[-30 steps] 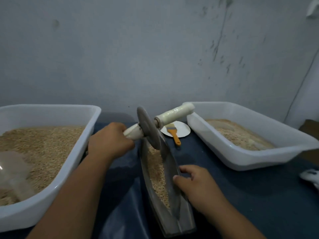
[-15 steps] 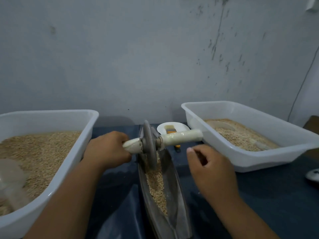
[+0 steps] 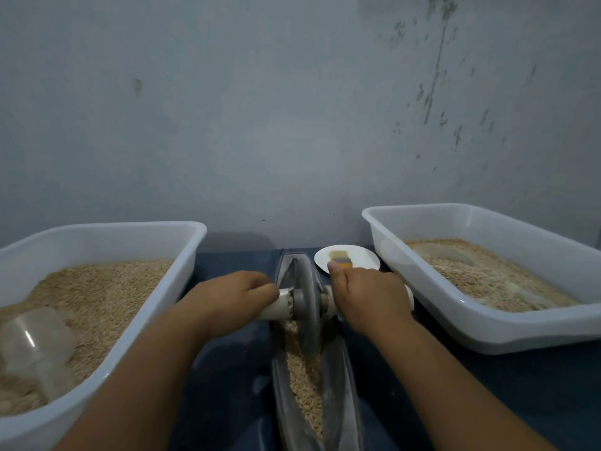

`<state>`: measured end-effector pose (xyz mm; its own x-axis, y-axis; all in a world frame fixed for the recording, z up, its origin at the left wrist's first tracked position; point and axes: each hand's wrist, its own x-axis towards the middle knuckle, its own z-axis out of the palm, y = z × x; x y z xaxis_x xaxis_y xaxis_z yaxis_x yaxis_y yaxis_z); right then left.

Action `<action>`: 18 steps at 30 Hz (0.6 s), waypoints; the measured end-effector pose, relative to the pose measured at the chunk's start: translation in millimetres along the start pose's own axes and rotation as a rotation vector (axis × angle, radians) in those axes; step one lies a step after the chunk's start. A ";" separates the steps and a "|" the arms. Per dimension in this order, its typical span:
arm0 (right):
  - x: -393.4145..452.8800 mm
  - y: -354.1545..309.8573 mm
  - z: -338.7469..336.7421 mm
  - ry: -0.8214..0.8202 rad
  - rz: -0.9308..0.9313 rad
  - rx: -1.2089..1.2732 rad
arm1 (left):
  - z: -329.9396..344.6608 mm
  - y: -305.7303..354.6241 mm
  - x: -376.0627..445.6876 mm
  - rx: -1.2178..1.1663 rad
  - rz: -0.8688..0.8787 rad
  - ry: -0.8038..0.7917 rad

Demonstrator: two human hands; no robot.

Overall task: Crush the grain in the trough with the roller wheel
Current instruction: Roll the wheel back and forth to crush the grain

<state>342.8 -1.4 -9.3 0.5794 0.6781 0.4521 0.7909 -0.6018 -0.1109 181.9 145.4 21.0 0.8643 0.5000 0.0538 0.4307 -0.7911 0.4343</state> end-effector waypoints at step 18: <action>-26.0 3.8 -11.3 0.078 -0.109 -0.114 | 40.9 14.5 -28.9 0.570 0.000 0.630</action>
<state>328.5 -26.1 -11.4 0.4706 0.7098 0.5242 0.8183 -0.5733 0.0416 173.8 105.1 -11.0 0.6312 0.4689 0.6178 0.6417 -0.7632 -0.0764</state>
